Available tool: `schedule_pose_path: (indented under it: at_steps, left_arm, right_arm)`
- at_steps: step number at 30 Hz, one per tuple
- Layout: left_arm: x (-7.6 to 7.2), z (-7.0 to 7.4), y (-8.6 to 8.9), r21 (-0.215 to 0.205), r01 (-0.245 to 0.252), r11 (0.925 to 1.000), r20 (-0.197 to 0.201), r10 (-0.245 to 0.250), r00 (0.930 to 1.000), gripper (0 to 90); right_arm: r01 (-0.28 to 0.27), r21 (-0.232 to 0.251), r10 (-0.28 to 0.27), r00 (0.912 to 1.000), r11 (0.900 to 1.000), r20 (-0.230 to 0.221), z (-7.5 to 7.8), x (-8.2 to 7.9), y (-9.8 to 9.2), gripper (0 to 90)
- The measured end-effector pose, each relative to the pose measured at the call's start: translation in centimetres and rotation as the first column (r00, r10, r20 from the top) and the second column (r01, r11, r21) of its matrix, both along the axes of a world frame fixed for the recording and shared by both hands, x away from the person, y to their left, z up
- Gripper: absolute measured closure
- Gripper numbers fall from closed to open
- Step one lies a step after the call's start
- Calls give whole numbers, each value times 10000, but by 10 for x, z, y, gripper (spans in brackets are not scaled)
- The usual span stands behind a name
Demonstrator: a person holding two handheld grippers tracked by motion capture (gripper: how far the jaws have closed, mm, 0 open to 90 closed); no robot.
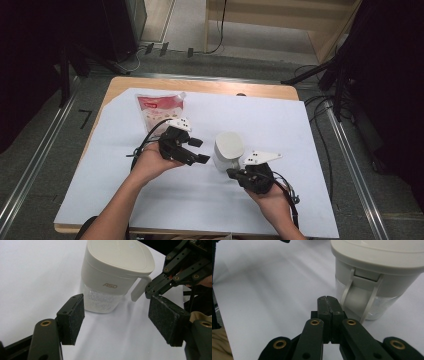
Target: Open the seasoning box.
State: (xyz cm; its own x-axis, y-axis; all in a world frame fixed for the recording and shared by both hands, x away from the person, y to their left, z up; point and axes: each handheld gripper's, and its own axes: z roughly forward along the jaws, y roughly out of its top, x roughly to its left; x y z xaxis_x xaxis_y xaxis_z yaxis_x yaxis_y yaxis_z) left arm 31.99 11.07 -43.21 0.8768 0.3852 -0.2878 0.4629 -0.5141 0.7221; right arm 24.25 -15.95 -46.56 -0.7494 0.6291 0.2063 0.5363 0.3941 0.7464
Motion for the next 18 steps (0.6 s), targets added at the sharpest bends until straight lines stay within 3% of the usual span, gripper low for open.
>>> schedule_pose_path:
  at_steps: [18]
  left_arm:
    - [0,0,1,-12,6,10000,194,-6,9998,314]
  right_arm:
    - [361,-14,-362,9984,9993,-434,1,9,-22,900]
